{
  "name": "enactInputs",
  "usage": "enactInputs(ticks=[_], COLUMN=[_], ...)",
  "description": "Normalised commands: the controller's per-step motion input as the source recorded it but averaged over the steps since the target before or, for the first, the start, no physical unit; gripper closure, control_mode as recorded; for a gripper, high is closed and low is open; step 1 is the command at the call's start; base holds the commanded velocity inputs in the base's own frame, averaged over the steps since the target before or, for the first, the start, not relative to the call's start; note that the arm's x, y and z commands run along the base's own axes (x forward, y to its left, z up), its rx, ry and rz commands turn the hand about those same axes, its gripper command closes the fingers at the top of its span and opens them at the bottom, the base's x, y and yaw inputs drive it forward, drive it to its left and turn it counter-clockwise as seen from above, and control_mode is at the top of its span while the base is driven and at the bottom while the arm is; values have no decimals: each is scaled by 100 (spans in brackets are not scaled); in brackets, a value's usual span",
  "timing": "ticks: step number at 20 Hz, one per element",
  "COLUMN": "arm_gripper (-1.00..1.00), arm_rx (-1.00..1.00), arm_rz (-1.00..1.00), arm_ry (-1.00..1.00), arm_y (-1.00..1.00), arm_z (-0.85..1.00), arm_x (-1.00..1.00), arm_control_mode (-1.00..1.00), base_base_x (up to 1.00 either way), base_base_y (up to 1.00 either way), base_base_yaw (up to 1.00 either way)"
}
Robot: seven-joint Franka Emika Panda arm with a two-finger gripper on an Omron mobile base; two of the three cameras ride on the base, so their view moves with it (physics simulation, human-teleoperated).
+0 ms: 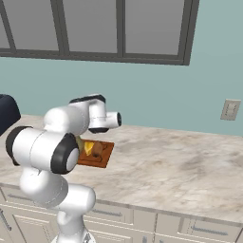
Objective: Retrieve the reheated potato from the microwave, then place the potato, cheese, and condiment on the cutting board.
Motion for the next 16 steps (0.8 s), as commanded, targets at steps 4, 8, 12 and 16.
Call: enactInputs(ticks=[4, 8, 12, 16], arm_gripper=[100, 100, 100, -100], arm_rx=[0, 0, 0, 0], arm_rz=[0, 0, 0, 0], arm_ry=[-1, 0, 0, 0], arm_y=[-4, 0, 3, 6], arm_z=[-1, -12, -16, -17], arm_x=[-12, -4, -1, 0], arm_control_mode=[-100, -100, -100, -100], base_base_x=[0, 0, 0, 0], base_base_y=[0, 0, 0, 0], base_base_yaw=[0, 0, 0, 0])
